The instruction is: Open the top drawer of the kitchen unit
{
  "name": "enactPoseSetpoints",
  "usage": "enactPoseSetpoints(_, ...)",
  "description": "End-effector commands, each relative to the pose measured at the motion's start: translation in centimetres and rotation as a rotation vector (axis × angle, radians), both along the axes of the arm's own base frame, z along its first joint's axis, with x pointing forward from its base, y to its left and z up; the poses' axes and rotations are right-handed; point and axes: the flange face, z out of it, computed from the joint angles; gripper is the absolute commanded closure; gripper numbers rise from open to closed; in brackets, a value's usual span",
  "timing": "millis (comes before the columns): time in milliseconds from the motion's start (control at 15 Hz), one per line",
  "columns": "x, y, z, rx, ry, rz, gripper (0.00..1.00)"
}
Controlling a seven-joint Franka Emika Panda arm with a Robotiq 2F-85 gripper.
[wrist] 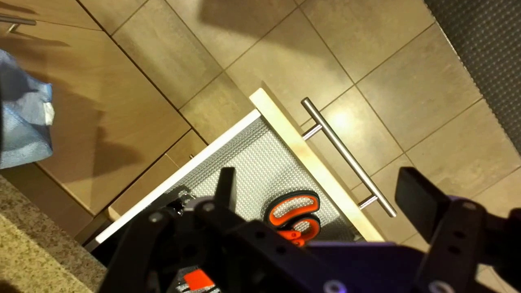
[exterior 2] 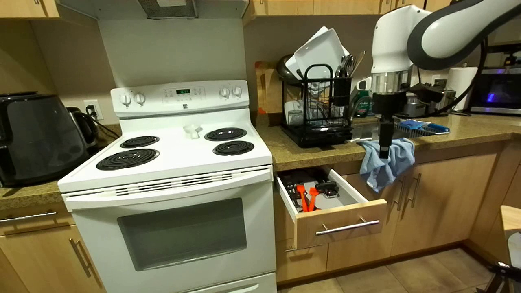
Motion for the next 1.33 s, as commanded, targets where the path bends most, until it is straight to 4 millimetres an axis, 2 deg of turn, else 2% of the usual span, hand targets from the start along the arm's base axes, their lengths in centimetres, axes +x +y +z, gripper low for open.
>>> enactPoseSetpoints(0,-1.34,0.13,0.43,0.032,-0.057,-0.098,0.00)
enactPoseSetpoints(333,-1.54,0.20,0.60,0.053,-0.061,-0.199,0.00)
enactPoseSetpoints(667,-0.83,0.48,0.22,0.017,-0.016,-0.297,0.00)
enactPoseSetpoints(733,-0.87,0.15,0.49,0.027,-0.036,-0.251,0.00)
enactPoseSetpoints(1267,-0.88,0.23,0.42,0.026,-0.034,-0.254,0.00)
